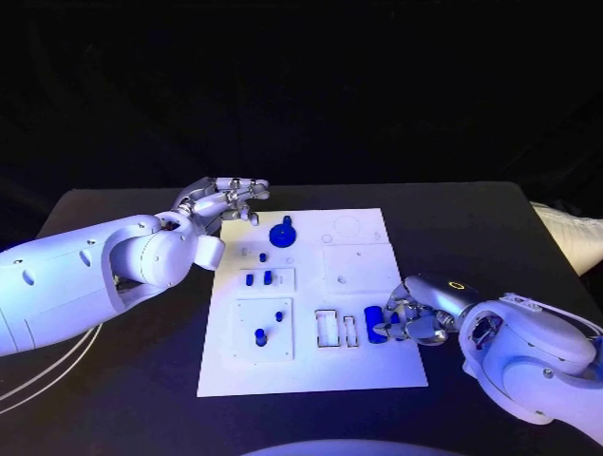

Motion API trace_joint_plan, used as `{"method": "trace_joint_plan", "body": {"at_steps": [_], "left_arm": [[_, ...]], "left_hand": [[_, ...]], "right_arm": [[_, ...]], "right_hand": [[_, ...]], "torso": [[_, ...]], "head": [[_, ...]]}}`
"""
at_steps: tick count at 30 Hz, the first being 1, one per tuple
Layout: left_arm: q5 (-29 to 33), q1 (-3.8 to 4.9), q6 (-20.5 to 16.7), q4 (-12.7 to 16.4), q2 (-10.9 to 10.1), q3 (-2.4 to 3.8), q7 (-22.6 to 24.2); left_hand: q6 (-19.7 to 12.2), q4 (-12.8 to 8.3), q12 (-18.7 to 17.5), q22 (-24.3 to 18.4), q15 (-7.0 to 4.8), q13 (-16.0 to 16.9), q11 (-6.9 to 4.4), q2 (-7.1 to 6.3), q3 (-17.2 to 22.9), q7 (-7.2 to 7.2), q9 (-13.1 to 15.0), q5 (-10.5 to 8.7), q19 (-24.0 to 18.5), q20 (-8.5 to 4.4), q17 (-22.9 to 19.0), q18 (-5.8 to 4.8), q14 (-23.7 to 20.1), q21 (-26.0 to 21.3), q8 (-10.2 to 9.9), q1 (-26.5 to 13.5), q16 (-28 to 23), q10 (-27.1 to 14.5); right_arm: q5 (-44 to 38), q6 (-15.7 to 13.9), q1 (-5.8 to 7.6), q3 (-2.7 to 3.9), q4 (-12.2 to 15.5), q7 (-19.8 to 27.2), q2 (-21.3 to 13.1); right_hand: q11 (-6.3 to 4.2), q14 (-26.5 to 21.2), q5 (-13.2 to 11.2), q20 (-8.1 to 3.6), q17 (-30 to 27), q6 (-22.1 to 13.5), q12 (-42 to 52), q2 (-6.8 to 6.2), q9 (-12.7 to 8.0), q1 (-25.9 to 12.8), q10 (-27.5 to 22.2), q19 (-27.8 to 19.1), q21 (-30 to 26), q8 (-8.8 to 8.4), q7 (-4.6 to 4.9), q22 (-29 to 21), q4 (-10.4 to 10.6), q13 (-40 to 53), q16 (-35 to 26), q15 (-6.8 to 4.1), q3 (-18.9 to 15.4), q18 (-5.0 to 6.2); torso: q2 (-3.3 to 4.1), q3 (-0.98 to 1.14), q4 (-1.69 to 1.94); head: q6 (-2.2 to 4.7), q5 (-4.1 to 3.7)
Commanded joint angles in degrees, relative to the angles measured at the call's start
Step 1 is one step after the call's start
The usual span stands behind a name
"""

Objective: Assemble the parts on the task board

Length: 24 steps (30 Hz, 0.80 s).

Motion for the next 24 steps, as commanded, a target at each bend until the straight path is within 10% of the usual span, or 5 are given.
{"method": "trace_joint_plan", "body": {"at_steps": [1, 24], "left_arm": [[-0.09, 0.0, 0.91, 0.1, 0.05, 0.03, 0.27], [-0.1, -0.06, 1.08, 0.04, 0.1, 0.03, 0.13]], "left_hand": [[-0.32, 0.07, 0.24, -0.05, -0.03, -0.07, -0.02, 0.22, -0.27, -0.13, -0.06, -0.1, 0.15, 0.36, -0.06, 0.64, -0.48, -0.21, 0.38, -0.25, 0.05, -0.49], [-0.33, 0.07, 0.36, -0.12, -0.03, -0.07, -0.03, 0.33, -0.4, -0.14, -0.06, -0.09, 0.2, 0.37, -0.14, 0.65, -0.51, -0.3, 0.46, -0.21, 0.1, -0.53]], "right_arm": [[-3.14, 0.78, -0.18, 0.0, -0.18, -1.0, 0.49], [-4.22, 2.46, -1.75, -0.02, -3.82, -1.77, 5.22]], "right_hand": [[-0.03, 3.33, 0.34, -0.24, 0.08, -0.48, 0.38, 0.63, 0.13, 0.04, 0.35, 0.21, 0.25, 0.43, -0.03, 0.12, -0.03, 0.29, 0.39, -0.57, -0.51, -1.2], [-0.14, 3.31, 0.67, -0.29, 0.23, -0.65, 1.59, 2.06, 0.81, -0.71, 0.54, 0.17, 0.43, 1.4, -0.15, 0.4, 0.03, 2.46, 0.58, -0.62, -2.19, -1.23]], "torso": [[0.05, -0.03, -0.19], [0.05, -0.01, -0.04]], "head": [[-0.07, 0.24], [-0.53, 0.48]]}}
